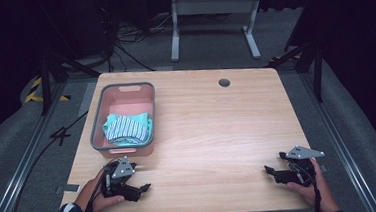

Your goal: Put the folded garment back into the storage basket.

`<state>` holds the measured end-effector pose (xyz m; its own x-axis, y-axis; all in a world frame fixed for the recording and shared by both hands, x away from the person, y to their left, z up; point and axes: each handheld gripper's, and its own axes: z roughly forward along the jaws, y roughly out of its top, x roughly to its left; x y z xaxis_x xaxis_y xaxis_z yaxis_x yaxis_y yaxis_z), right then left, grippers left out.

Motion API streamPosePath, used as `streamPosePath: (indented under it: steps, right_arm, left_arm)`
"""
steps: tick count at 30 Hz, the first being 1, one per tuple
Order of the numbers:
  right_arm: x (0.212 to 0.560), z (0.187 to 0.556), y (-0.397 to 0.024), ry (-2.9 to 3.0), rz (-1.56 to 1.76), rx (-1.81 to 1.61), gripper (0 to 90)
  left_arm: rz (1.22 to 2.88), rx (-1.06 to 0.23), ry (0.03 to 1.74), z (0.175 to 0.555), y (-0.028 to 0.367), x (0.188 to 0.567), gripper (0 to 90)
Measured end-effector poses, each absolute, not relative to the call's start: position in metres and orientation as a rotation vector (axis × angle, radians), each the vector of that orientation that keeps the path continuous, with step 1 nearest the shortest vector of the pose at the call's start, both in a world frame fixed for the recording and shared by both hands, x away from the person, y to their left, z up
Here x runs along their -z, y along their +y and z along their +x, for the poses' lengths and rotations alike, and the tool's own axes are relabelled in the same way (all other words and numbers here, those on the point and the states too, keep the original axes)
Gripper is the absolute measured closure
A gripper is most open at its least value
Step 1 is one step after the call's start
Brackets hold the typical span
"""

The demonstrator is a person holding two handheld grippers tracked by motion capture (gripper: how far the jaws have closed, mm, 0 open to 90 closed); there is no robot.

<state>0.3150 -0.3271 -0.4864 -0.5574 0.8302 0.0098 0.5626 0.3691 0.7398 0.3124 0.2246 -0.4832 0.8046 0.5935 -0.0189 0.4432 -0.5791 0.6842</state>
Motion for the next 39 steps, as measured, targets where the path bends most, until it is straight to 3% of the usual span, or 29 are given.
streamPosePath:
  steps: [39]
  right_arm:
    - [0.4867,0.3142,-0.327,2.255,1.236,-0.992,16.6]
  left_arm:
    - [2.304,-0.266,0.755,0.3186,0.2204,0.484,3.7]
